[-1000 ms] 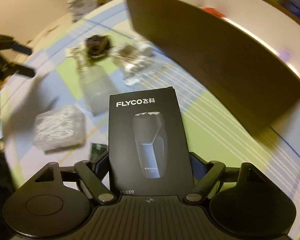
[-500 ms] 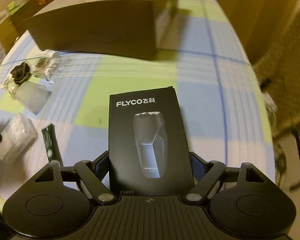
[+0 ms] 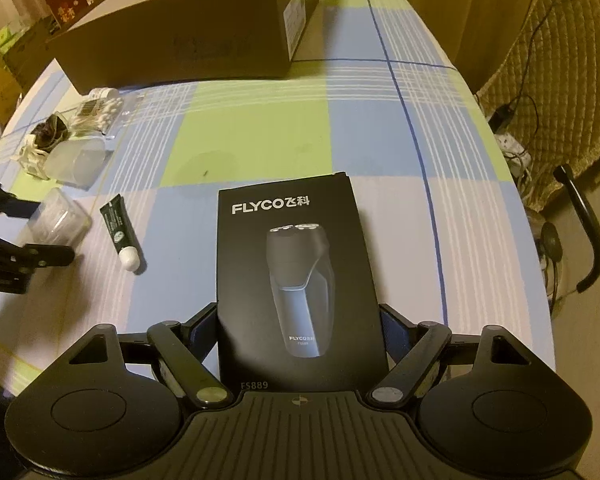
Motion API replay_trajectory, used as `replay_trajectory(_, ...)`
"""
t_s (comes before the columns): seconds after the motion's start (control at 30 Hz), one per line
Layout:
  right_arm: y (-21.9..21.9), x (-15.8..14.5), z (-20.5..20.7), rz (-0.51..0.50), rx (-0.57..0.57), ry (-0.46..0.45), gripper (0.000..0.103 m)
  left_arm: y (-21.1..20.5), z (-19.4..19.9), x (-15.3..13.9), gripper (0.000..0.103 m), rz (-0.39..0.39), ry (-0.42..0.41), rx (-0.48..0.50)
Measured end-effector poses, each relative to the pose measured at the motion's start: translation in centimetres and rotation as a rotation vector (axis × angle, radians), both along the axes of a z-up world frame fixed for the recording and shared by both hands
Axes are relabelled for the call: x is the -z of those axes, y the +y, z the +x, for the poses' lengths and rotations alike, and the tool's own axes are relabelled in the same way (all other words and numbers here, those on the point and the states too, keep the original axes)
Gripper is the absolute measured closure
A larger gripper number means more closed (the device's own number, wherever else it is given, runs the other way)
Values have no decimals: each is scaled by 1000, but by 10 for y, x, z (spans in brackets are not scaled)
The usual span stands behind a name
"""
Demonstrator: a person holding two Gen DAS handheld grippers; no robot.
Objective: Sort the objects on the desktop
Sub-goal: 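Grasp the clear floss pick box with the left tool while the right tool holds the shaver box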
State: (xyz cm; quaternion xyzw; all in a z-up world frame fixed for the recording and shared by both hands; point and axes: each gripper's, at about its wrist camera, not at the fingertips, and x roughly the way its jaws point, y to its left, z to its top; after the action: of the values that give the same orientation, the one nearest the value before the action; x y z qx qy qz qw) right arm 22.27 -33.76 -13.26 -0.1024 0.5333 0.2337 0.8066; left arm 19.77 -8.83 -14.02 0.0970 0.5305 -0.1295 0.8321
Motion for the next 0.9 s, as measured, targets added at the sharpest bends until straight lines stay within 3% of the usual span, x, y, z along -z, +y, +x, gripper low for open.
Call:
replay_trajectory(0.13,0,-1,-5,14,8,-18,23,1,-2,2,49,-12,-15,-14)
replay_trajectory(0.37,3,0,-1,28,11,-41,16,9,-11,0,49,1,-25,-54)
replay_trajectory(0.67,13,11,13,6,0,-47,14,64,-39,2,49,5,-7,-261)
replay_trajectory(0.7,14,12,15,2,-5,-45,15,70,-42,2,49,8,-4,-284)
replay_trajectory(0.73,16,13,16,-14,-9,-39,26,76,-46,2,49,11,-2,-305)
replay_trajectory(0.9,27,15,16,-70,-23,-38,27,99,-56,1,50,37,-2,-383)
